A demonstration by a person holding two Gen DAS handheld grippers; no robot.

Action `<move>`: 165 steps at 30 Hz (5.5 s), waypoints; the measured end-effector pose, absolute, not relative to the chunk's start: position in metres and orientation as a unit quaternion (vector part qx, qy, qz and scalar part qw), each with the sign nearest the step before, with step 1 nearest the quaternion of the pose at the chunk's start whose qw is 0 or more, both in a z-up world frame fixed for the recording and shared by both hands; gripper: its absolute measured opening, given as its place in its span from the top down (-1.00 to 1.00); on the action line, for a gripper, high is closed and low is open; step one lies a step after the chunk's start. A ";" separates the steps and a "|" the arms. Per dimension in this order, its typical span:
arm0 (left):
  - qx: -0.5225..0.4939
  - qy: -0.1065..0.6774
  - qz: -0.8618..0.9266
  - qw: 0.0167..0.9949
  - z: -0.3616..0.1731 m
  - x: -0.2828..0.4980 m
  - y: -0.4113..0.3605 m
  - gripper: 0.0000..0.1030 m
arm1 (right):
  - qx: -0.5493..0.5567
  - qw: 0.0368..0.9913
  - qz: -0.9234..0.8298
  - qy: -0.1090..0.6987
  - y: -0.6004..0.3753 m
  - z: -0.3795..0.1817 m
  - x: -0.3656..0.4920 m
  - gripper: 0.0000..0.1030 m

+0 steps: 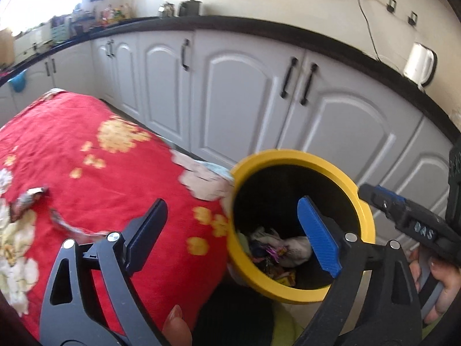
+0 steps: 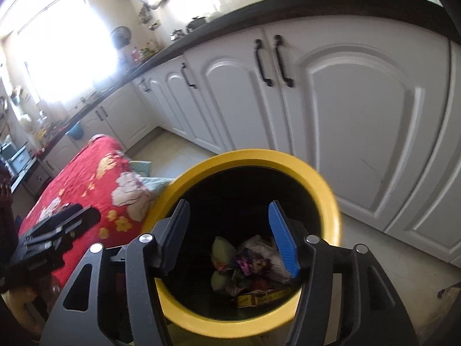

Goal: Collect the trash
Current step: 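Move both open tools back toward the last two wrappers on the table, then grasp the Energy bar wrapper with the left tool while the right tool grasps the red wrapper, then carry the Energy bar wrapper and red wrapper over the bin with both tools, then open both tools to drop the two wrappers into the bin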

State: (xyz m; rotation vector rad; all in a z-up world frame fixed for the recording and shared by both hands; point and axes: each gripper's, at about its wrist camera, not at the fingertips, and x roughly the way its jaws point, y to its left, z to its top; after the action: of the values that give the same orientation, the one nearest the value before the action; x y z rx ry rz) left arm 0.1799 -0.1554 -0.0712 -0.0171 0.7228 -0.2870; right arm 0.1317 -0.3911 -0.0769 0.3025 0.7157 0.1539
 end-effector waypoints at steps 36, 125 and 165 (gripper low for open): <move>-0.044 0.345 0.019 0.937 -0.044 0.199 0.068 -0.62 | -0.034 0.873 0.297 0.385 -0.155 -0.070 0.169 -0.34; 0.006 0.398 -0.237 0.886 -0.071 0.192 -0.193 0.77 | 0.133 0.905 0.089 0.394 -0.412 -0.110 0.130 0.67; 0.006 0.445 -0.241 0.862 -0.103 0.220 -0.228 0.22 | 0.117 0.897 0.068 0.420 -0.408 -0.129 0.120 0.29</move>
State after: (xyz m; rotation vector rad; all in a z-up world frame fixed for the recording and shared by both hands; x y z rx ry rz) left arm 0.2199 -0.2282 -0.1032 0.0132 0.9337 -0.5049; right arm 0.1196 -0.4080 -0.1294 0.2432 0.8710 0.1410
